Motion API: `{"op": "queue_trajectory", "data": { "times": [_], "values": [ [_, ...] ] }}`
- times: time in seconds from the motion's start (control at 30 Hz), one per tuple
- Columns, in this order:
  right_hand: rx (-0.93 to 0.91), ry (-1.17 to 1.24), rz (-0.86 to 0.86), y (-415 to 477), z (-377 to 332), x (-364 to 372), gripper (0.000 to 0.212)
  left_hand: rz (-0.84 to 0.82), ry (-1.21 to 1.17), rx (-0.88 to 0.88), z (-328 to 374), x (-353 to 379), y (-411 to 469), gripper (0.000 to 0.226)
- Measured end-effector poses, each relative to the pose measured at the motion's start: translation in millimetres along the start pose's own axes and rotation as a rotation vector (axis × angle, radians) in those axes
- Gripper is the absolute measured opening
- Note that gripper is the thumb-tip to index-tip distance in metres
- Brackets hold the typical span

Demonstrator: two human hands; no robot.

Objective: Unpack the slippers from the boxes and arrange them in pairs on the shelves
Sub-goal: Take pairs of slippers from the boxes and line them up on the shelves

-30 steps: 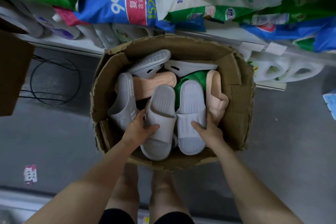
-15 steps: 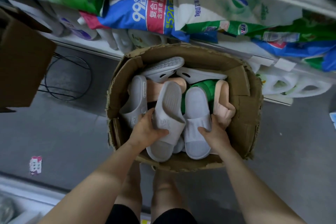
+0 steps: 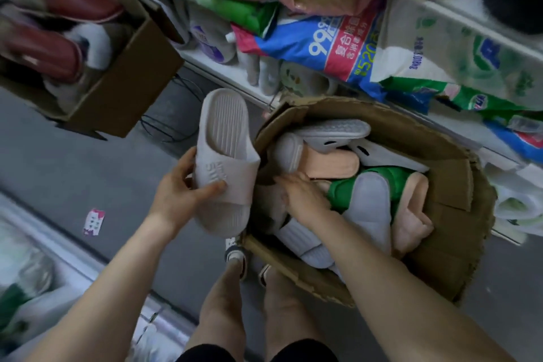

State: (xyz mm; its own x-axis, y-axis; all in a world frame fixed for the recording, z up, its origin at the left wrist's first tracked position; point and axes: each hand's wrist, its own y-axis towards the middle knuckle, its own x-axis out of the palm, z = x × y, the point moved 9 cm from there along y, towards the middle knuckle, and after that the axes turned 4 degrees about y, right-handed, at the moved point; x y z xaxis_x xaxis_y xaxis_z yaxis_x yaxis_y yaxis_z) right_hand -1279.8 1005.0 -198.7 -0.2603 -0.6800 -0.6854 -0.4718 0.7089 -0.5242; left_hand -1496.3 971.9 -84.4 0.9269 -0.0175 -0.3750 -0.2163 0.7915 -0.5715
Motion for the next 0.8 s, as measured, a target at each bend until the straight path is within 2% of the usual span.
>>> {"op": "queue_trajectory", "data": {
  "times": [0.07, 0.13, 0.23, 0.3, 0.37, 0.43, 0.5, 0.6, 0.7, 0.73, 0.8],
  "values": [
    [0.039, -0.118, -0.111, 15, 1, 23, 0.048, -0.004, -0.034, -0.017, -10, -4, 2, 0.089],
    [0.125, -0.134, -0.103, 21, 10, 28, 0.044, -0.019, -0.049, -0.027, -18, -3, 4, 0.091],
    [0.206, -0.021, 0.011, 15, 19, 13, 0.044, -0.035, -0.102, -0.036, -25, -2, 5, 0.085],
    [0.169, 0.014, 0.183, 1, 17, -16, 0.045, -0.037, -0.132, -0.037, -24, -1, 4, 0.08],
    [0.174, 0.108, 0.316, -22, 21, -46, 0.046, -0.054, -0.149, -0.035, -20, 2, 2, 0.085],
    [0.236, 0.232, 0.293, -45, 39, -54, 0.043, -0.084, -0.152, -0.034, -17, 7, -1, 0.089],
    [0.321, 0.325, 0.194, -70, 58, -44, 0.044, -0.123, -0.134, -0.018, -14, 15, -3, 0.088],
    [0.426, 0.361, 0.125, -109, 78, -20, 0.06, -0.168, -0.095, 0.004, -13, 29, -6, 0.081],
    [0.642, 0.545, 0.2, -138, 92, 12, 0.107, -0.176, -0.078, 0.005, -15, 40, -7, 0.068],
    [0.721, 0.644, 0.252, -144, 96, 21, 0.116, -0.181, -0.071, 0.006, -16, 43, -7, 0.066],
    [0.812, 0.767, 0.318, -149, 98, 33, 0.117, -0.199, -0.071, -0.003, -17, 47, -7, 0.065]
  ]
}}
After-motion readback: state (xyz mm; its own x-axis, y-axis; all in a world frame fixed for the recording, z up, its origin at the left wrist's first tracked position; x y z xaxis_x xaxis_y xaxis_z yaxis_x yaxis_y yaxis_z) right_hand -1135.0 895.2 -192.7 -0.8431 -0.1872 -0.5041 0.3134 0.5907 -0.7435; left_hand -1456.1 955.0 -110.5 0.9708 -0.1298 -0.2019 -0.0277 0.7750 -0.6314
